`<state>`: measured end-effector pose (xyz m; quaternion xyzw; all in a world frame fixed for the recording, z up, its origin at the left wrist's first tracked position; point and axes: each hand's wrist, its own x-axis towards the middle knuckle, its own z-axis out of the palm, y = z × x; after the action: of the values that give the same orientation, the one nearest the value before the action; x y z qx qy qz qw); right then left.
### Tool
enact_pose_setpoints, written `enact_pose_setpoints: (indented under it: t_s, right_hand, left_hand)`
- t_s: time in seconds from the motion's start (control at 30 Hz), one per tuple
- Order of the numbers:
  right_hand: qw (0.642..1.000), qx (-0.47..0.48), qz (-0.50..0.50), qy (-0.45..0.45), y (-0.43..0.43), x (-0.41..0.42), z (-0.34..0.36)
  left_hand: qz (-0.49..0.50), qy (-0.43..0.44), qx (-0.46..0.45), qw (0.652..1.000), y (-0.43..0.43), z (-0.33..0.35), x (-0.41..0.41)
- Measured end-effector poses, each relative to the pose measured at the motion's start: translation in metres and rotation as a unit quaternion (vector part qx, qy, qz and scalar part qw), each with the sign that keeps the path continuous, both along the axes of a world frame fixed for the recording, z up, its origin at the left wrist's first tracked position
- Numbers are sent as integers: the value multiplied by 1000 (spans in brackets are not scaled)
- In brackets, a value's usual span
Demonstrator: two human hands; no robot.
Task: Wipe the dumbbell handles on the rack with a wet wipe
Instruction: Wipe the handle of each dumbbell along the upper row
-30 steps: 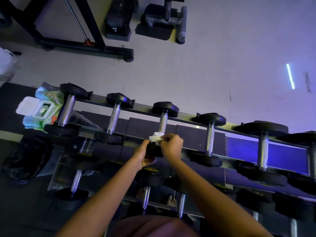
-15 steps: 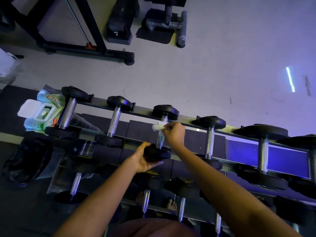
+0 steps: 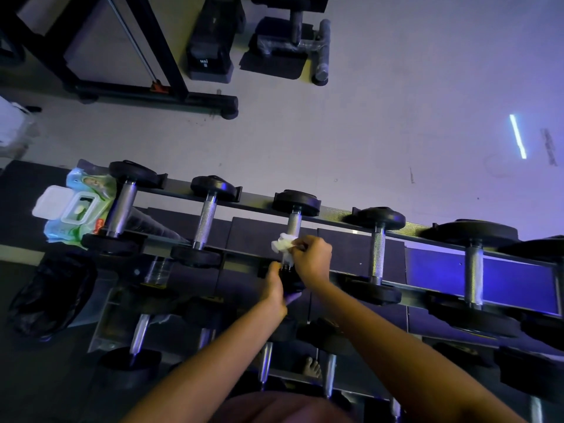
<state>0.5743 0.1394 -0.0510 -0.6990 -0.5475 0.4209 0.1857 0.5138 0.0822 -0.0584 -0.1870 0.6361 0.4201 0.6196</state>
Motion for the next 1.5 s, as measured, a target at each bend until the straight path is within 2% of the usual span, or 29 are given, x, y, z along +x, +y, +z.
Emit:
enact_pose_setpoints:
  t_s: [0.13, 0.27, 0.4, 0.53, 0.63, 0.83, 1.03, 1.23, 1.4, 1.5]
  right_hand:
    - [1000, 26, -7, 2, 35, -7, 4]
    - [999, 23, 15, -32, 65, -14, 8]
    - [999, 15, 23, -18, 44, -12, 2]
    - [999, -12, 43, -16, -5, 1, -2]
    - [999, -24, 47, -10, -26, 7, -3]
    - [1000, -11, -13, 4, 21, -9, -1]
    - [1000, 22, -3, -8, 55, -14, -2]
    - [1000, 11, 5, 4, 26, -8, -2]
    - [999, -13, 43, -7, -20, 3, -3]
    - [999, -9, 31, 2, -29, 6, -2]
  left_hand:
    - [55, 92, -23, 994, -5, -1, 12]
    - [66, 54, 2, 996, -6, 3, 8]
    - [13, -6, 15, 1000, -10, 2, -5]
    - [-42, 28, 19, 999, -15, 1, -16]
    - [-43, 31, 24, 998, -18, 1, -21]
    - [-18, 44, 12, 999, -16, 4, -23]
    - [13, 74, 5, 997, -14, 4, -23]
    - [11, 71, 12, 997, -17, 9, -23]
    - [-19, 67, 37, 997, -21, 9, -24]
    - [-46, 57, 33, 997, -17, 13, -26]
